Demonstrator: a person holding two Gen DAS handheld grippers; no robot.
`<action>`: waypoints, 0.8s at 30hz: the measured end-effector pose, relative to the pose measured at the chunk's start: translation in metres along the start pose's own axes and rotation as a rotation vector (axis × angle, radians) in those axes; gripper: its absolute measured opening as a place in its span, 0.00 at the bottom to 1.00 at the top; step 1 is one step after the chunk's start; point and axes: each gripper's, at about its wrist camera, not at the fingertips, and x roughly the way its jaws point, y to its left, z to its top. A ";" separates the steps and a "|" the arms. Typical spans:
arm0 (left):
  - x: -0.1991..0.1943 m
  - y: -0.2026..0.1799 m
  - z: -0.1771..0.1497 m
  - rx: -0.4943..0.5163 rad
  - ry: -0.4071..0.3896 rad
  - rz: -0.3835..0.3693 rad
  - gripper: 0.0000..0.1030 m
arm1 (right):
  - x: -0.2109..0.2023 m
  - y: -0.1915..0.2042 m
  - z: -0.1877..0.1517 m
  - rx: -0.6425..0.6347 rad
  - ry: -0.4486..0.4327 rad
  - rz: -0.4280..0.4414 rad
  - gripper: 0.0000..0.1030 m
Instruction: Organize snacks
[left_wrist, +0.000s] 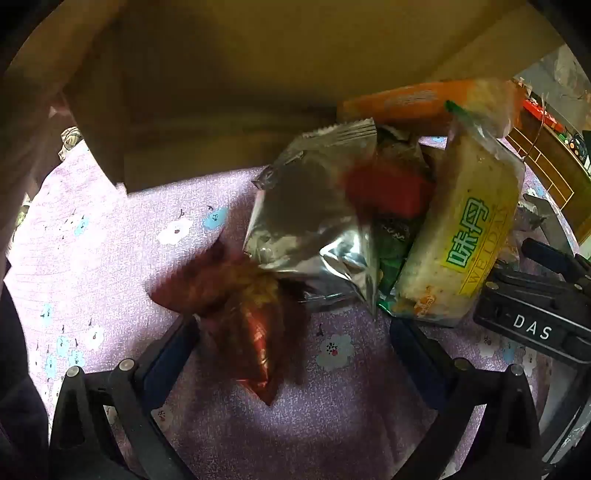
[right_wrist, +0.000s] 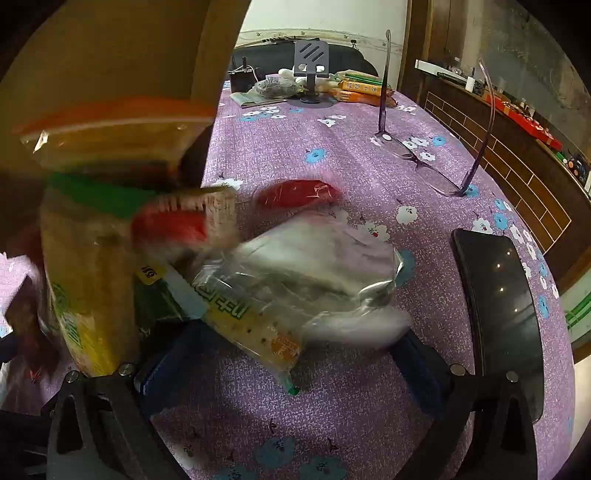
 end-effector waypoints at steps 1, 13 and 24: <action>-0.002 -0.002 0.001 0.000 0.000 0.000 1.00 | -0.004 0.001 0.001 0.000 -0.001 -0.001 0.99; 0.001 0.001 -0.001 0.000 0.000 0.000 1.00 | -0.007 0.004 -0.002 -0.002 -0.002 -0.003 0.99; 0.001 0.002 -0.001 0.000 0.000 0.000 1.00 | -0.007 0.003 -0.002 -0.002 -0.003 -0.003 0.99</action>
